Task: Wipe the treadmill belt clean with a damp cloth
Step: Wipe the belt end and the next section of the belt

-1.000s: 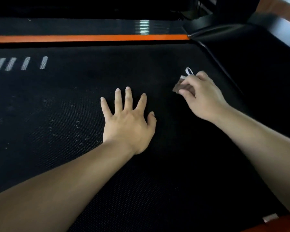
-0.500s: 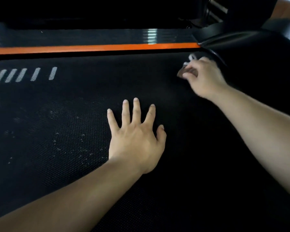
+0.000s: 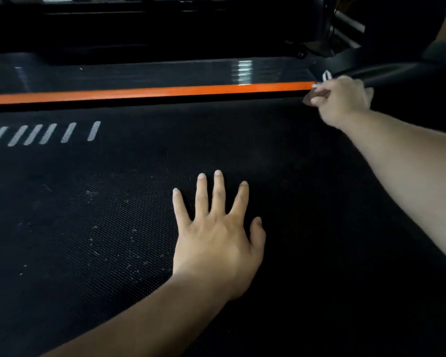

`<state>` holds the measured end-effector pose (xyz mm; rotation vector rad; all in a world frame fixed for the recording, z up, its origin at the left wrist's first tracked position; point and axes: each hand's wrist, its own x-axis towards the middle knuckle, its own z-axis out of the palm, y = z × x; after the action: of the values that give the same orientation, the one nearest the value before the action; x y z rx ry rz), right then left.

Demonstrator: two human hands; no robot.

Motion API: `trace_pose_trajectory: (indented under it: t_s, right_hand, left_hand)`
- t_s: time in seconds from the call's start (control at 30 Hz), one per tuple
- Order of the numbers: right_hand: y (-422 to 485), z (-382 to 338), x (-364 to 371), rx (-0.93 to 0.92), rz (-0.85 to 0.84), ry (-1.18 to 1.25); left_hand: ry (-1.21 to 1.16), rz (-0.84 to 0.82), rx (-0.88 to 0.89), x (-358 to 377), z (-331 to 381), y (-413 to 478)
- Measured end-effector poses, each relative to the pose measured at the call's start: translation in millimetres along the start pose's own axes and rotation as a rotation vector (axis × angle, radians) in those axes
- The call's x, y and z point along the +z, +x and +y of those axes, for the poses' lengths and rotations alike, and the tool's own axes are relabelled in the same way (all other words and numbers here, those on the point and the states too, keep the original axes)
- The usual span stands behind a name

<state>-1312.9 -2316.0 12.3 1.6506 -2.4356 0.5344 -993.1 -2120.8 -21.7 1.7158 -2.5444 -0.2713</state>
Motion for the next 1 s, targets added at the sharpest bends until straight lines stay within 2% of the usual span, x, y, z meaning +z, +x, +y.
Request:
trace_pose_trajectory:
  t_s: [0.13, 0.33, 0.5, 0.6, 0.83, 1.0]
  right_hand:
    - [-2.4, 14.5, 3.5, -0.026, -0.003, -0.03]
    - [-10.1, 13.6, -13.0, 0.029, -0.058, 0.007]
    - [-44.9, 19.1, -38.7, 0.085, -0.1, -0.007]
    - [-63.5, 35.1, -42.7, 0.051, -0.117, -0.018]
    - [-150.8, 62.9, -73.9, 0.034, -0.11, -0.07]
    - [-230.1, 79.4, -109.9, 0.065, -0.169, -0.124]
  left_hand:
    - [0.017, 0.002, -0.006, 1.6, 0.1, 0.8]
    - [0.018, 0.001, -0.006, 2.2, -0.2, 0.3]
    - [0.012, -0.013, -0.006, 2.4, -0.5, 1.1]
    - [0.019, -0.009, -0.006, 2.8, -0.1, 0.5]
    - [0.025, -0.009, -0.01, 4.0, -1.0, 1.4]
    - [0.032, -0.013, -0.006, 4.1, -2.6, 2.3]
